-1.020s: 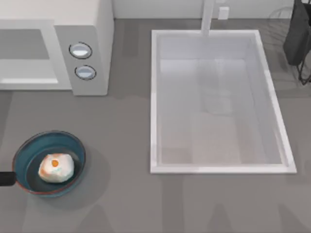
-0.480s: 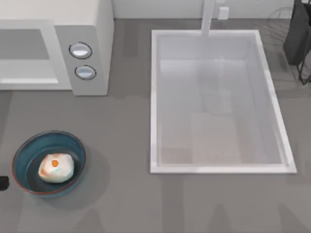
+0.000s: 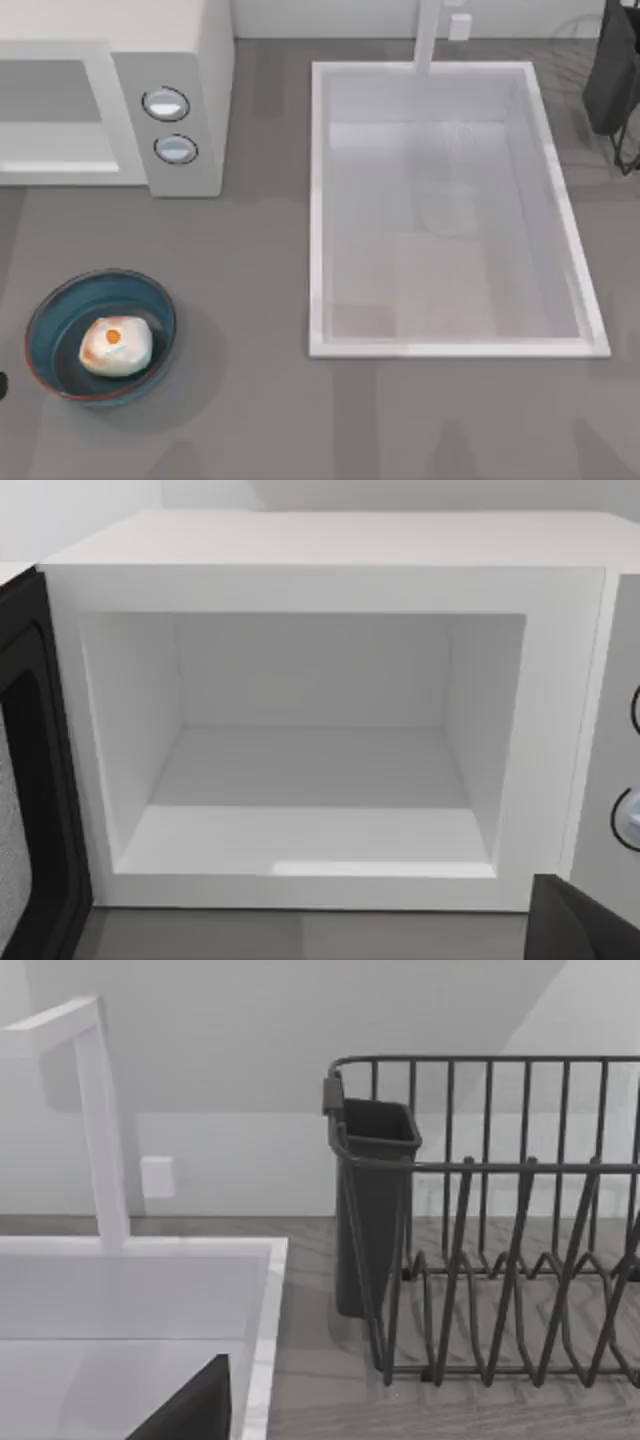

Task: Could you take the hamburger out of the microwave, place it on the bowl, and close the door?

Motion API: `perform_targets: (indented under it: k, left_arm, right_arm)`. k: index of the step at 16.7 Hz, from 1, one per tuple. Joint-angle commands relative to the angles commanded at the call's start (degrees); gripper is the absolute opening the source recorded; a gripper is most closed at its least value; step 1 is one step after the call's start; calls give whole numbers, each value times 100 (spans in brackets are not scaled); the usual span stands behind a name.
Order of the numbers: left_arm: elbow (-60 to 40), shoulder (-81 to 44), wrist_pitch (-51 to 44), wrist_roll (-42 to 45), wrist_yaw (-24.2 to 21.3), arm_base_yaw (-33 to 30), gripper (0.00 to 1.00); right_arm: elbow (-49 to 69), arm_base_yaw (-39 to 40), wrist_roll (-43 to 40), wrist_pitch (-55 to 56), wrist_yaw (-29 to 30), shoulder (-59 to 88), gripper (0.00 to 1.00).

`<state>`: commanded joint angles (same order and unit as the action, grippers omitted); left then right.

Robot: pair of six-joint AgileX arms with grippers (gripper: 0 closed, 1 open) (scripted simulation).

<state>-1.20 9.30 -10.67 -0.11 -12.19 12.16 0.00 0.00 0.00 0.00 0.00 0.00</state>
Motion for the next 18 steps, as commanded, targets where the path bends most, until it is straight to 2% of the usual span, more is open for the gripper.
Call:
perform_targets:
  k: [2,8,13,18]
  left_arm:
    - [-13,-92,79,2,-101,101,0]
    - [-117,-926,799,19,-1104,1105,0]
    - [-103,-970,849,24,-1149,1150,0]
    - [-282,-1947,1629,46,-1633,1631,0]
  right_arm:
    - [0,0,0,0,0,0,100]
    - [0,0,0,0,0,0,100]
    - [0,0,0,0,0,0,100]
    - [0,0,0,0,0,0,100]
